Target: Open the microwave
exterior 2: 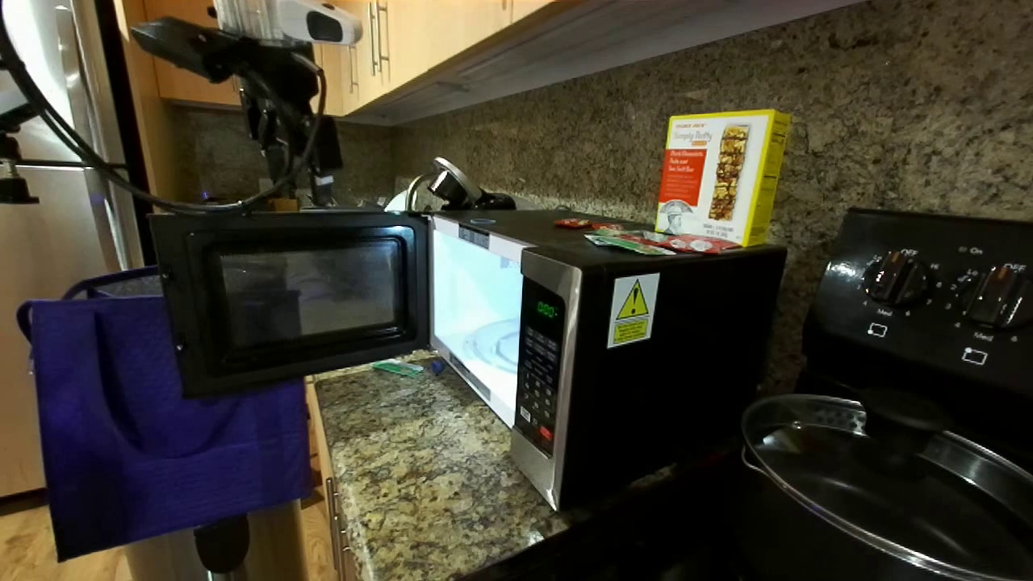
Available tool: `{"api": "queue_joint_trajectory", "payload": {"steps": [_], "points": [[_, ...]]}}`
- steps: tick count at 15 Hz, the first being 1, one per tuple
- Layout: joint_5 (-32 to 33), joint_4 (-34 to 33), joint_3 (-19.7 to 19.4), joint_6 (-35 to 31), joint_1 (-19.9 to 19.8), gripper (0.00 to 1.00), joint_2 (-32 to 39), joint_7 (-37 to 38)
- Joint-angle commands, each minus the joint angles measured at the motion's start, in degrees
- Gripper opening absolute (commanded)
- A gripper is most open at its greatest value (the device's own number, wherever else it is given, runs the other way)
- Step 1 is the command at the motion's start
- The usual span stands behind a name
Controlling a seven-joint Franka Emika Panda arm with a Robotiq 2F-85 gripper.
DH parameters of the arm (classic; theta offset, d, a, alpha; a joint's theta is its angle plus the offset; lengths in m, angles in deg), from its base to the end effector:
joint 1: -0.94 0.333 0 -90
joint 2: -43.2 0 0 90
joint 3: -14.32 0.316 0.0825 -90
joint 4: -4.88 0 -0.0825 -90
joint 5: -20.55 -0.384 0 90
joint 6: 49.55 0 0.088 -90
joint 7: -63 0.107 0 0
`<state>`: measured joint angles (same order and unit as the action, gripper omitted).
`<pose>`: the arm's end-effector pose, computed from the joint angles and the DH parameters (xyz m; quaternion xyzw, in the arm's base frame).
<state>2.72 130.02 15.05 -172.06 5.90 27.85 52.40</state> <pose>0.4915 0.0626 0.5241 -0.9818 -0.0715 -0.1154 0.1326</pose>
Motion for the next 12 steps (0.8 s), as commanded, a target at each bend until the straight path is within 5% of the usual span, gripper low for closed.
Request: {"api": "queue_joint_trajectory", "payload": {"steps": [1, 6, 12], "points": [[9.7, 7.1, 3.1, -3.8, -2.4, 1.0, -7.7, 11.4], [17.9, 10.1, 5.5, 3.5, -4.6, 1.0, -13.8, 24.5], [17.3, 9.4, 3.5, 14.3, -6.1, 1.0, -17.3, 26.8]]}}
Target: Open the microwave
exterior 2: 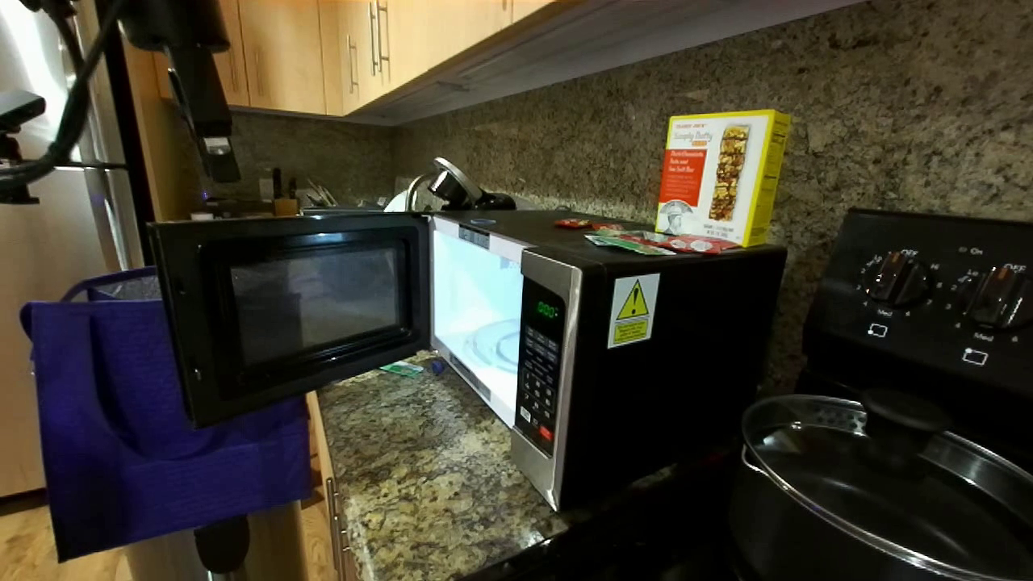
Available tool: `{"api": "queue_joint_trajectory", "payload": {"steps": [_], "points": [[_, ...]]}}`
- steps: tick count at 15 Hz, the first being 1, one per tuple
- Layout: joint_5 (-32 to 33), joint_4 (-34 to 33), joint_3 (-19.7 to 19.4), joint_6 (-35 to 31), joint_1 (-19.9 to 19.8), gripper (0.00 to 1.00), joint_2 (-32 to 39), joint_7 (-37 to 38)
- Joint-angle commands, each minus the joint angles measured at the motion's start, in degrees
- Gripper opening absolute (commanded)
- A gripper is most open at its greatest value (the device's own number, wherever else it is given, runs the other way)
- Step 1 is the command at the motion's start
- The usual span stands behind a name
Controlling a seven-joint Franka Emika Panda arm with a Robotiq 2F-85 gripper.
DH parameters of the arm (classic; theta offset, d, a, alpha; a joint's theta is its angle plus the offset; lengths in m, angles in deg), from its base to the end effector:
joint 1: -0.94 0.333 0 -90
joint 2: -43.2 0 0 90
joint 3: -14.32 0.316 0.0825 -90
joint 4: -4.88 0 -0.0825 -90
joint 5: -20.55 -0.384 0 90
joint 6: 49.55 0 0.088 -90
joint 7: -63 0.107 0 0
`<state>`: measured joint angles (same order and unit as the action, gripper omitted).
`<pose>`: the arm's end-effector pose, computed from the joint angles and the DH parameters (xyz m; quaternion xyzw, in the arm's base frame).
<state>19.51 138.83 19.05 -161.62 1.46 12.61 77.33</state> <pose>0.4043 0.0426 0.5453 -0.9934 0.0858 -0.0762 0.0002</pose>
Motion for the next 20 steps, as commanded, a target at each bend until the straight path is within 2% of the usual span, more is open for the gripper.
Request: {"api": "queue_joint_trajectory", "payload": {"steps": [1, 7, 10, 14, 20], "points": [[0.1, 0.8, -1.3, 4.9, -2.1, 1.0, -2.5, 1.2], [-0.8, 2.5, -6.6, 5.9, -4.2, 1.0, -4.1, -2.6], [-0.3, 2.6, -8.0, 6.5, -4.7, 1.0, -3.8, -4.1], [1.3, 1.7, -8.6, 8.2, -5.0, 1.0, -3.0, -7.8], [4.5, 0.8, -8.2, 10.9, -5.6, 1.0, -2.1, -8.0]]}}
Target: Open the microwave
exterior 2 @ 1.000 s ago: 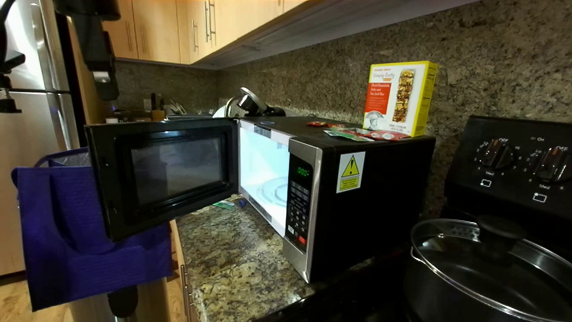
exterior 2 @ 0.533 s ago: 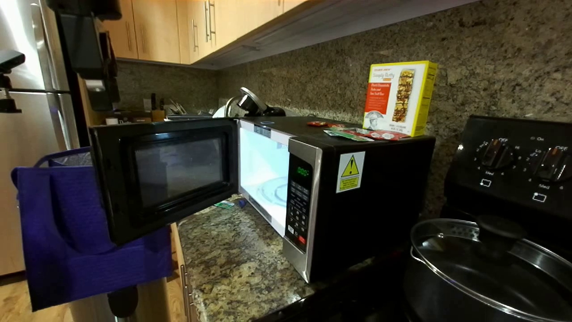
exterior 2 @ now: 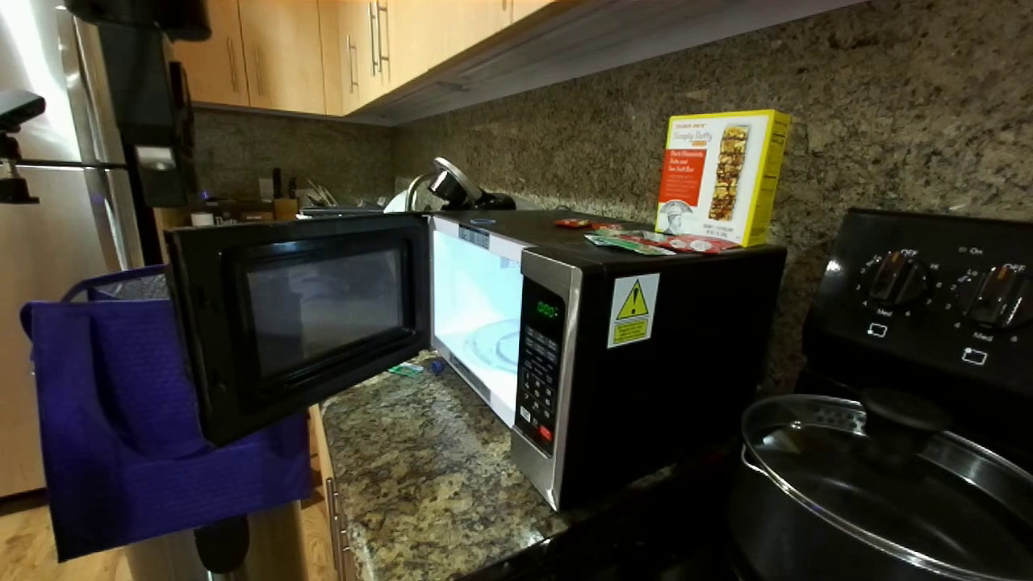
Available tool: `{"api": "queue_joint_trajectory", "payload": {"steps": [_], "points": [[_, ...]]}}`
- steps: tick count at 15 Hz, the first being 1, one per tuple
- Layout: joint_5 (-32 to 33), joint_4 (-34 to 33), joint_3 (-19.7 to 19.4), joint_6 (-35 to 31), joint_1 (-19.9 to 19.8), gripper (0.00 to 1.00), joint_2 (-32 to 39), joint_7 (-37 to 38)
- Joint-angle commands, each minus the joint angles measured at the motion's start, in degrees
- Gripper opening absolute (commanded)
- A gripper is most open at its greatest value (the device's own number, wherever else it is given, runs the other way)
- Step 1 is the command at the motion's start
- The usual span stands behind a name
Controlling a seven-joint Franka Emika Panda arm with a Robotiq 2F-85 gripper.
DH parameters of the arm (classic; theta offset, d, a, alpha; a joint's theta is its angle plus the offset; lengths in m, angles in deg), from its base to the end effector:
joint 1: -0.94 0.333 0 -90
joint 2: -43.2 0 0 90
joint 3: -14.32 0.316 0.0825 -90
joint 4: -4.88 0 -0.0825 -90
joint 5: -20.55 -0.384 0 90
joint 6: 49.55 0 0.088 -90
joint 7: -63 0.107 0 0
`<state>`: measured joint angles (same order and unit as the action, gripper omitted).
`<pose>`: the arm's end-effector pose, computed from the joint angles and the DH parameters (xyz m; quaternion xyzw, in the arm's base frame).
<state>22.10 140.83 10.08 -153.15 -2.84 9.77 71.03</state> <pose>0.3734 -0.0585 0.5334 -0.9914 0.1307 -0.0088 0.0073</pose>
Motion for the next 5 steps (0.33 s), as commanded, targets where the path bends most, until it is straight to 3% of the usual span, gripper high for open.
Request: {"api": "queue_joint_trajectory", "payload": {"steps": [1, 5], "points": [[2.4, -1.2, 0.8, 2.5, -1.3, 1.0, 0.8, -1.7], [0.9, -0.2, 0.6, 1.3, -0.9, 1.0, 0.4, -0.4]]}}
